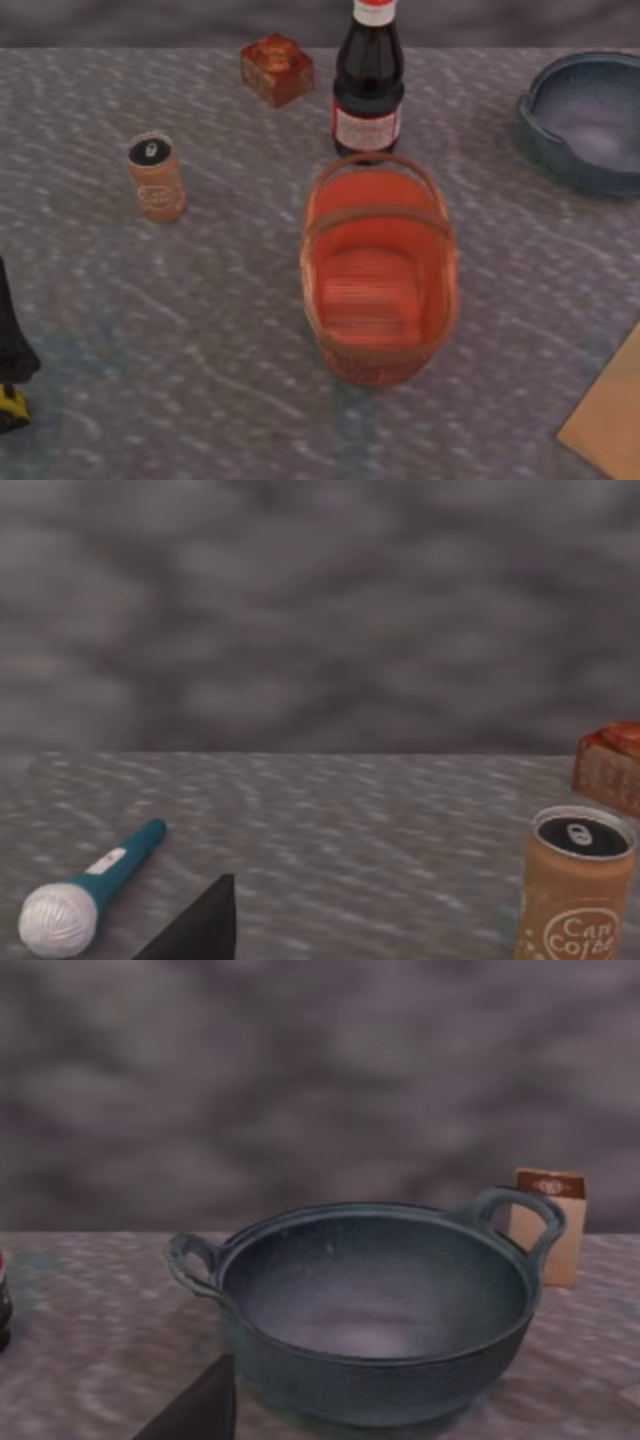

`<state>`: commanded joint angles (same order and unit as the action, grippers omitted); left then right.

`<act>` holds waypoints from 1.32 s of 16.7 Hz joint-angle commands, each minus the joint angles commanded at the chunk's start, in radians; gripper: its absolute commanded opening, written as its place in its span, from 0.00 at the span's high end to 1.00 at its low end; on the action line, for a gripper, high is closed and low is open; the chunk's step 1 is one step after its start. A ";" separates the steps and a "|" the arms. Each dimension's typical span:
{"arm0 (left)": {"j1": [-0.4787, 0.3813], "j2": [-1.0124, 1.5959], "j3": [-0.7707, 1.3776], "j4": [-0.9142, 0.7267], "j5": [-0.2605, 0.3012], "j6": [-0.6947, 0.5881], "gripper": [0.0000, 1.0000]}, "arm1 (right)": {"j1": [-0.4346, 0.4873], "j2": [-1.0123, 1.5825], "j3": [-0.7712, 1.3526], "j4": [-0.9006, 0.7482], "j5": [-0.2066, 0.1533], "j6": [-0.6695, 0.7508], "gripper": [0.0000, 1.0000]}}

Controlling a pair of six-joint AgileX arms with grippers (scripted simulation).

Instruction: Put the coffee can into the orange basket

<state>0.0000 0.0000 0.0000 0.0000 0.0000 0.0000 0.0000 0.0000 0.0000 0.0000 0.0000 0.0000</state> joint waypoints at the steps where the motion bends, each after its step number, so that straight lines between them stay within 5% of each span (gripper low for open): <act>1: 0.000 0.000 0.000 0.000 0.000 0.000 0.00 | 0.000 0.000 0.000 0.000 0.000 0.000 0.00; 10: -0.058 0.353 0.289 -0.270 0.026 0.091 0.00 | 0.000 0.000 0.000 0.000 0.000 0.000 0.00; 22: -0.180 1.545 1.380 -1.015 0.051 0.391 0.00 | 0.000 0.000 0.000 0.000 0.000 0.000 0.00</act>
<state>-0.1803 1.5454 1.3795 -1.0153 0.0506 0.3908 0.0000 0.0000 0.0000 0.0000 0.0000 0.0000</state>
